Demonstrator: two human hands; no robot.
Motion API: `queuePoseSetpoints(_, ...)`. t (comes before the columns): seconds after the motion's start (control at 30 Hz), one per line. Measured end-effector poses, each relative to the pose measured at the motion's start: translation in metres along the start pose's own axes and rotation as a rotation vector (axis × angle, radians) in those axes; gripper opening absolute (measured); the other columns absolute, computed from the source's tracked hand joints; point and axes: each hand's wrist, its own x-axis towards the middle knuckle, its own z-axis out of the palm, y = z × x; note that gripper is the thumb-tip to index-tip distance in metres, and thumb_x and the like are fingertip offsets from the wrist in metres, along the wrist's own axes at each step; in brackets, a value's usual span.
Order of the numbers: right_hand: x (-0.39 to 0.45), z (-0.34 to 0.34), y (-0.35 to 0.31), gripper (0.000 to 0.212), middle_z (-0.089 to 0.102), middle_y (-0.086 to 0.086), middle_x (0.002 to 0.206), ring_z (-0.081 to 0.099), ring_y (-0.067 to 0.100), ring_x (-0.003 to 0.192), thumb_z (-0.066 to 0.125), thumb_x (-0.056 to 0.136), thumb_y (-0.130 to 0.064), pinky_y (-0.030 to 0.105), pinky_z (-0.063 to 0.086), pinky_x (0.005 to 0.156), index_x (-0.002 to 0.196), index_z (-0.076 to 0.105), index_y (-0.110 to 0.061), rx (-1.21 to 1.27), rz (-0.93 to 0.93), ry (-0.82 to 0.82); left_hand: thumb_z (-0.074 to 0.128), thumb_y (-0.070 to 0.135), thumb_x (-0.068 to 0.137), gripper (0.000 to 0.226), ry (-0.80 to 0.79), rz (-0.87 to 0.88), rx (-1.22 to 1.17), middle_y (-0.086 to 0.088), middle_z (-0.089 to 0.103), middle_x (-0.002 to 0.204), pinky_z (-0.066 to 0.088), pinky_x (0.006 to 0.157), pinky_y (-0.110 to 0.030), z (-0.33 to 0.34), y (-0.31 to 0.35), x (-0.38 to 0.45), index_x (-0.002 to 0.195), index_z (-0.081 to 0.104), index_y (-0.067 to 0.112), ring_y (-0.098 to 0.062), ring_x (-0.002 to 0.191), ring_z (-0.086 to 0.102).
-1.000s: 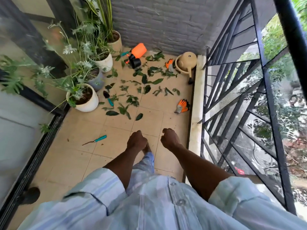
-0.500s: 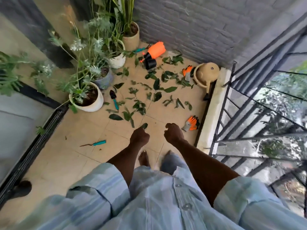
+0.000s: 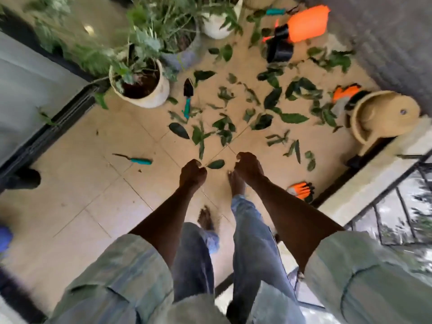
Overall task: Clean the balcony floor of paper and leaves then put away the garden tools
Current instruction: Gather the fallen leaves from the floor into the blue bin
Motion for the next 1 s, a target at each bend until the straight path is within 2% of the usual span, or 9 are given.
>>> queuePoseSetpoints(0.27, 0.221, 0.101, 0.089, 0.044, 0.048, 0.009, 0.142, 0.044, 0.027, 0.131, 0.05, 0.094, -0.016, 0.033, 0.036, 0.107, 0.138, 0.049, -0.015, -0.134, -0.073, 0.017, 0.06, 0.019, 0.088, 0.029, -0.03, 0.073, 0.108, -0.019, 0.064, 0.117, 0.045, 0.092, -0.037, 0.167, -0.047, 0.192, 0.112, 0.062, 0.003, -0.037, 0.114, 0.057)
queuePoseSetpoints(0.4, 0.316, 0.148, 0.12, 0.035, 0.057, 0.014, 0.125, 0.057, 0.033, 0.112, 0.046, 0.094, -0.01, 0.038, 0.049, 0.092, 0.127, 0.055, -0.006, -0.25, -0.219, 0.111, 0.07, 0.036, 0.082, 0.051, 0.011, 0.095, 0.232, -0.014, 0.055, 0.123, 0.044, 0.094, -0.043, 0.248, -0.08, 0.281, 0.122, 0.054, 0.01, -0.034, 0.117, 0.05)
queuePoseSetpoints(0.5, 0.361, 0.172, 0.129, 0.042, 0.054, 0.017, 0.132, 0.056, 0.034, 0.116, 0.051, 0.088, -0.008, 0.04, 0.048, 0.095, 0.13, 0.053, -0.002, -0.313, -0.399, 0.192, 0.067, 0.048, 0.082, 0.068, 0.045, 0.2, 0.476, -0.016, 0.042, 0.133, 0.037, 0.097, -0.047, 0.289, -0.11, 0.32, 0.133, 0.043, 0.011, -0.037, 0.122, 0.041)
queuePoseSetpoints(0.6, 0.387, 0.189, 0.134, 0.044, 0.05, 0.017, 0.137, 0.057, 0.035, 0.115, 0.057, 0.085, -0.009, 0.044, 0.051, 0.091, 0.128, 0.055, -0.003, -0.327, -0.492, 0.257, 0.072, 0.038, 0.08, 0.048, 0.186, 0.368, 0.609, -0.018, 0.051, 0.122, 0.042, 0.088, -0.046, 0.316, -0.149, 0.343, 0.118, 0.056, 0.014, -0.037, 0.105, 0.05)
queuePoseSetpoints(0.7, 0.399, 0.197, 0.137, 0.04, 0.055, 0.018, 0.127, 0.06, 0.037, 0.105, 0.062, 0.079, -0.005, 0.04, 0.053, 0.083, 0.119, 0.061, -0.003, -0.258, -0.481, 0.37, 0.075, 0.021, 0.078, 0.032, 0.263, 0.605, 0.621, -0.016, 0.056, 0.108, 0.046, 0.079, -0.045, 0.329, -0.173, 0.352, 0.105, 0.061, 0.013, -0.036, 0.092, 0.055)
queuePoseSetpoints(0.73, 0.402, 0.199, 0.138, 0.036, 0.057, 0.018, 0.121, 0.06, 0.036, 0.104, 0.061, 0.078, -0.004, 0.038, 0.052, 0.083, 0.114, 0.063, -0.003, -0.235, -0.487, 0.394, 0.072, 0.016, 0.079, 0.029, 0.268, 0.658, 0.595, -0.017, 0.057, 0.107, 0.047, 0.08, -0.046, 0.327, -0.172, 0.355, 0.106, 0.061, 0.011, -0.037, 0.094, 0.057)
queuePoseSetpoints(0.8, 0.406, 0.199, 0.136, 0.028, 0.059, 0.018, 0.111, 0.059, 0.034, 0.102, 0.056, 0.081, -0.002, 0.035, 0.049, 0.083, 0.108, 0.064, -0.002, -0.185, -0.492, 0.433, 0.064, 0.011, 0.086, 0.025, 0.311, 0.621, 0.424, -0.019, 0.059, 0.107, 0.049, 0.082, -0.047, 0.314, -0.153, 0.363, 0.109, 0.058, 0.005, -0.037, 0.096, 0.059)
queuePoseSetpoints(0.93, 0.399, 0.204, 0.123, 0.018, 0.062, 0.02, 0.101, 0.061, 0.034, 0.092, 0.054, 0.089, -0.007, 0.034, 0.05, 0.076, 0.099, 0.066, 0.0, -0.055, -0.481, 0.526, 0.047, 0.009, 0.098, 0.024, 0.419, 0.283, -0.182, -0.012, 0.062, 0.114, 0.05, 0.081, -0.031, 0.261, -0.087, 0.382, 0.122, 0.048, 0.007, -0.026, 0.102, 0.061)
queuePoseSetpoints(1.0, 0.393, 0.221, 0.121, 0.021, 0.062, 0.021, 0.104, 0.062, 0.036, 0.091, 0.061, 0.089, -0.018, 0.037, 0.053, 0.072, 0.097, 0.065, 0.001, -0.059, -0.505, 0.59, 0.049, 0.007, 0.097, 0.033, 0.44, 0.185, -0.282, -0.01, 0.059, 0.122, 0.042, 0.081, -0.025, 0.235, -0.064, 0.396, 0.13, 0.047, 0.009, -0.023, 0.11, 0.057)
